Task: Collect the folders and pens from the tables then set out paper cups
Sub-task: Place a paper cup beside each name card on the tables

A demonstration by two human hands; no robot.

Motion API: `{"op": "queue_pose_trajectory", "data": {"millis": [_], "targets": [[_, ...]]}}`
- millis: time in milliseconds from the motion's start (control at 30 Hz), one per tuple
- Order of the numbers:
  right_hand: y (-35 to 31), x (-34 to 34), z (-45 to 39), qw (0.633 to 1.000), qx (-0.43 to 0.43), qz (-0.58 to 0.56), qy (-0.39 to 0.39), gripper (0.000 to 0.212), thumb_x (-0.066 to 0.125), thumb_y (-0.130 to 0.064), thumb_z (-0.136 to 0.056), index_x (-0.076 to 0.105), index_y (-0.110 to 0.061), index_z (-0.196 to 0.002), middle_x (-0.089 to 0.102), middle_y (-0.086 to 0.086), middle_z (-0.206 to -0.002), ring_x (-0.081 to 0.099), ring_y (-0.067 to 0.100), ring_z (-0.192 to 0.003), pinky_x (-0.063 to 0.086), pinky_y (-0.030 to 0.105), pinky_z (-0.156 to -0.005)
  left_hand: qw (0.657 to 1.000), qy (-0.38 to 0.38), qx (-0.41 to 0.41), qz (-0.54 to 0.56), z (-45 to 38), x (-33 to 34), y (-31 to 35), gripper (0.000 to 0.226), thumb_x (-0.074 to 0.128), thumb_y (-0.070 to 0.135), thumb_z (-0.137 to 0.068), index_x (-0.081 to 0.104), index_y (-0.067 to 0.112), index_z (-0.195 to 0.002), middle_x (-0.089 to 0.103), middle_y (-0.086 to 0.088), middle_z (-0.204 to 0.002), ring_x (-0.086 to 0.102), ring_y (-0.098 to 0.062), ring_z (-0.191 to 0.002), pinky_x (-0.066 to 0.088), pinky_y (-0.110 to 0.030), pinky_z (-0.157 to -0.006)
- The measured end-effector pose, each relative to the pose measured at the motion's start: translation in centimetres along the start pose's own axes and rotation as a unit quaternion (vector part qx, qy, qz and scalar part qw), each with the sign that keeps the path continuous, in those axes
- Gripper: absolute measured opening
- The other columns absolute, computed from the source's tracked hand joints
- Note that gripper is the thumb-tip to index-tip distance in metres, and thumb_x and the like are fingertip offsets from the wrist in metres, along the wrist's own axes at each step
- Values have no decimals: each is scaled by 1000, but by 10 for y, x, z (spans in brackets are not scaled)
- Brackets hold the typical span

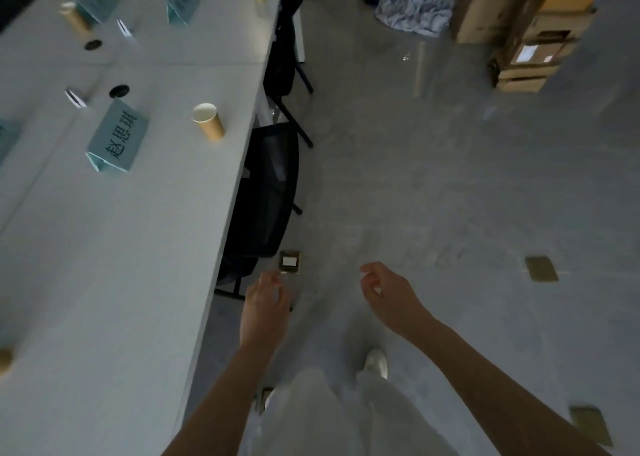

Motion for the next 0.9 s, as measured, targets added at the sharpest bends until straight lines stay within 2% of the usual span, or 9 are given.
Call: {"op": "queue_pose_trajectory", "data": {"millis": [67,200,267,333,433,533,667,767,900], "targets": [[-3,-29,-34,999,-31,21,-23,28,47,-19,-97,52,-15,-124,65,4,-105,63,19,-96,43,19,-77,1000,11,9,0,-20,11,29,18,48,10,-96,58,5,-110,63,-12,-107,56,-31,-101,49,-45,-83],[-18,-76,-106,998,-44,26,-25,25,49,-17,-96,54,-13,-120,66,8,-98,63,22,-89,39,18,-67,999,47,4,10,-56,28,70,22,51,15,-95,59,13,-115,63,-2,-108,54,-23,-106,45,-35,-87],[-28,-92,-145,998,-53,16,-21,24,51,-17,-95,56,-13,-118,66,8,-99,62,22,-89,41,19,-68,998,64,-1,17,-74,34,79,21,51,16,-95,59,14,-114,63,-2,-108,54,-22,-106,45,-35,-88],[-38,-101,-178,996,-77,31,-13,26,56,-14,-92,58,-10,-118,67,11,-102,63,25,-95,41,22,-77,997,73,-23,19,-92,37,82,22,50,18,-96,59,14,-115,62,-4,-110,54,-23,-106,47,-38,-89],[-59,-100,-233,992,-112,52,-41,29,57,-10,-91,57,-5,-120,68,12,-106,63,26,-101,37,18,-79,993,97,-66,17,-127,37,75,26,50,19,-96,57,12,-120,61,-5,-115,55,-24,-106,48,-41,-89],[-84,-94,-274,987,-127,53,-83,32,55,-15,-94,55,-8,-125,64,5,-109,61,19,-105,36,14,-78,987,119,-106,18,-157,33,66,28,50,19,-97,57,12,-123,60,-5,-117,54,-24,-110,47,-40,-90],[-132,-81,-347,975,-159,69,-137,30,53,-17,-95,53,-11,-125,59,-5,-101,59,12,-98,36,14,-78,977,146,-155,22,-228,20,55,31,49,21,-97,54,14,-126,59,-3,-123,55,-25,-109,48,-40,-90],[-164,-75,-391,964,-182,99,-169,32,53,-18,-96,52,-10,-126,61,-3,-104,58,10,-96,36,14,-77,974,157,-164,23,-276,7,57,32,50,20,-97,52,13,-128,58,-4,-125,51,-25,-117,46,-38,-93],[-195,-67,-446,955,-192,106,-197,31,53,-21,-94,52,-14,-125,64,-3,-106,61,14,-105,39,14,-77,971,162,-176,16,-334,-9,65,33,50,21,-97,51,13,-129,56,-5,-127,48,-24,-120,43,-37,-95]]}}
Point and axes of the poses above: each hand's wrist, its own z-axis away from the middle knuckle, its own x-axis out of the palm, y = z × x, the point moved 2 cm from there along -z, towards the middle knuckle
